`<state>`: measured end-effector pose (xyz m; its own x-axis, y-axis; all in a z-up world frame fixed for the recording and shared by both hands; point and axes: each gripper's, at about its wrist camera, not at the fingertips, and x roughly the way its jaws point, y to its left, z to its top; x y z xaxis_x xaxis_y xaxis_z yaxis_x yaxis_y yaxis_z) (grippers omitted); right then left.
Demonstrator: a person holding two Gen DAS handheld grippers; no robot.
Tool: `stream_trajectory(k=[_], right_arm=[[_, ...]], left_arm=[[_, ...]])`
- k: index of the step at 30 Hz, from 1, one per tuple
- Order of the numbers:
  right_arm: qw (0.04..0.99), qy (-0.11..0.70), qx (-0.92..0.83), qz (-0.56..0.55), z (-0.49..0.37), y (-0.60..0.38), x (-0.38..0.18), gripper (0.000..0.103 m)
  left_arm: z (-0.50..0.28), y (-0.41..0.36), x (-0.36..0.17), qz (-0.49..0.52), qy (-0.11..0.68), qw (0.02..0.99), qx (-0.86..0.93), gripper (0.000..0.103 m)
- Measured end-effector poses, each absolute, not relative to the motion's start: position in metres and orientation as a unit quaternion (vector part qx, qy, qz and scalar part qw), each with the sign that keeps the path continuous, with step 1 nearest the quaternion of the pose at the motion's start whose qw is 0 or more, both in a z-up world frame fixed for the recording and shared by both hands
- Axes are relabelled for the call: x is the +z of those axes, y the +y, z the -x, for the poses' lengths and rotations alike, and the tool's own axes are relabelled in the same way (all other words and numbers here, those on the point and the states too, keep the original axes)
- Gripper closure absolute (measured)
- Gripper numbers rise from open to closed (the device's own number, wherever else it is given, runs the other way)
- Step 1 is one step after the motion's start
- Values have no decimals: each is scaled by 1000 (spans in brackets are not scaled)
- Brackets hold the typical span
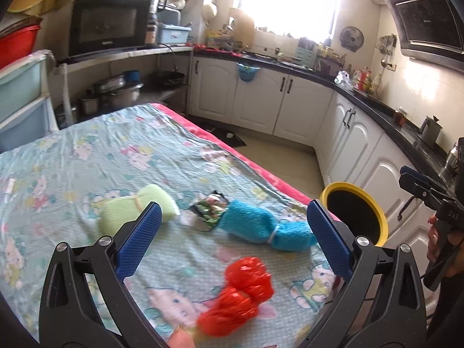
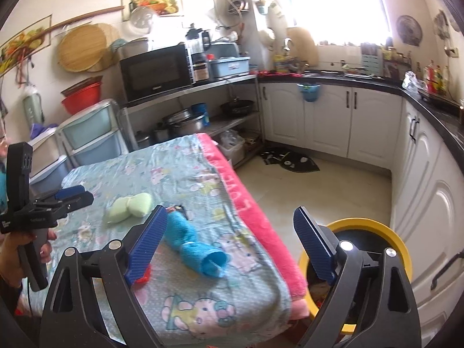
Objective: Collect trash
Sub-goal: 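Move both open tools back over the table items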
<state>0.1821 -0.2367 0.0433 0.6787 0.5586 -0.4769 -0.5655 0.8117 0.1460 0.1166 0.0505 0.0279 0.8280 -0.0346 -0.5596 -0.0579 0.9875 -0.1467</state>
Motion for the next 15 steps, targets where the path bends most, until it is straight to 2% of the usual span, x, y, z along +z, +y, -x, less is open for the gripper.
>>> stream_trajectory(k=[15], right_arm=[[895,263,356,57,-166,-187,45,16]], left_arm=[[-79,85,16,85,296,951,42,11]])
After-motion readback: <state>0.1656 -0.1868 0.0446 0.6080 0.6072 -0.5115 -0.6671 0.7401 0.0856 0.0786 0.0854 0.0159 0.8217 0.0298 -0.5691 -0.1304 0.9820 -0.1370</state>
